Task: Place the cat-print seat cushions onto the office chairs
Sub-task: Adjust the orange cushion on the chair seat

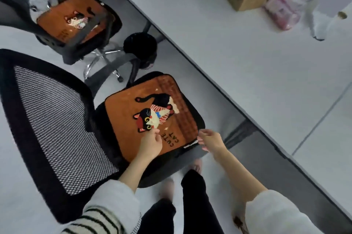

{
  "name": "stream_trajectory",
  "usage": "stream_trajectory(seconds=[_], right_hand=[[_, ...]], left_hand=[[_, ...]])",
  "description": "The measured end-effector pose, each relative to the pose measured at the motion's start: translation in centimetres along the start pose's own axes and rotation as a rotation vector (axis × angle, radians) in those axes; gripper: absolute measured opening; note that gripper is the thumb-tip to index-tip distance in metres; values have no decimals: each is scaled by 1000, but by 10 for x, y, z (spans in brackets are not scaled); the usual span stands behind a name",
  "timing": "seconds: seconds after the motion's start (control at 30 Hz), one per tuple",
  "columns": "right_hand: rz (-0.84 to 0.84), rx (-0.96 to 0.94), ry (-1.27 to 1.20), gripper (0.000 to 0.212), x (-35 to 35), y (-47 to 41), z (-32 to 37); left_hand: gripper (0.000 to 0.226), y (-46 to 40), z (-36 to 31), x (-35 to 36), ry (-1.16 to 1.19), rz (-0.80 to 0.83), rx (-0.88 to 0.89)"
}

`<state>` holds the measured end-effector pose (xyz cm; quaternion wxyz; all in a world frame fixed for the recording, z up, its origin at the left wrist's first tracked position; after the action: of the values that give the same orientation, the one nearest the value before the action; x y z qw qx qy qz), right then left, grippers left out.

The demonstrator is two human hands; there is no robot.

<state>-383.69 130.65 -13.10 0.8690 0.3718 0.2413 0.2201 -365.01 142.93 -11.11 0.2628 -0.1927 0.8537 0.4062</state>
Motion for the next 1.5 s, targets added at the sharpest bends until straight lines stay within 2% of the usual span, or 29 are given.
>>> stream_trajectory(seconds=[0.17, 0.37, 0.6, 0.73, 0.8, 0.93, 1.2, 1.37, 1.5], right_hand=[[99, -66, 201, 14, 16, -73, 50], [178, -48, 433, 31, 37, -166, 80], [137, -48, 697, 47, 84, -250, 110], [72, -86, 750, 41, 100, -278, 92], [62, -87, 791, 49, 105, -287, 79], [-50, -36, 763, 37, 100, -295, 84], [-98, -51, 516, 20, 112, -300, 111], [-62, -59, 447, 21, 126, -309, 118], [-65, -84, 455, 27, 130, -313, 114]], left_hand=[[38, -46, 12, 0, 103, -69, -160], [51, -105, 62, -8, 123, -190, -414], [74, -166, 139, -6, 141, -276, -647], [82, -209, 177, -11, 202, -292, -816], [87, -219, 187, -14, 180, -301, -852], [89, -207, 198, -23, -120, -361, -755], [86, -177, 196, -1, -41, -324, -847], [92, -169, 203, 7, 10, -300, -912], [87, -171, 210, 8, 46, -309, -900]])
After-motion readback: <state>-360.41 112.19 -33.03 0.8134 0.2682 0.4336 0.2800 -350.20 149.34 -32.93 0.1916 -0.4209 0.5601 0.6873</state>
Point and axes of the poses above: each hand's wrist, its own y-axis away from the middle knuckle, its own x-axis out of the palm, z = x × y, the point moved 6 cm from there along -y, towards the middle knuckle, and after that the axes turned 2 degrees about -y, right-handed, at the moved point
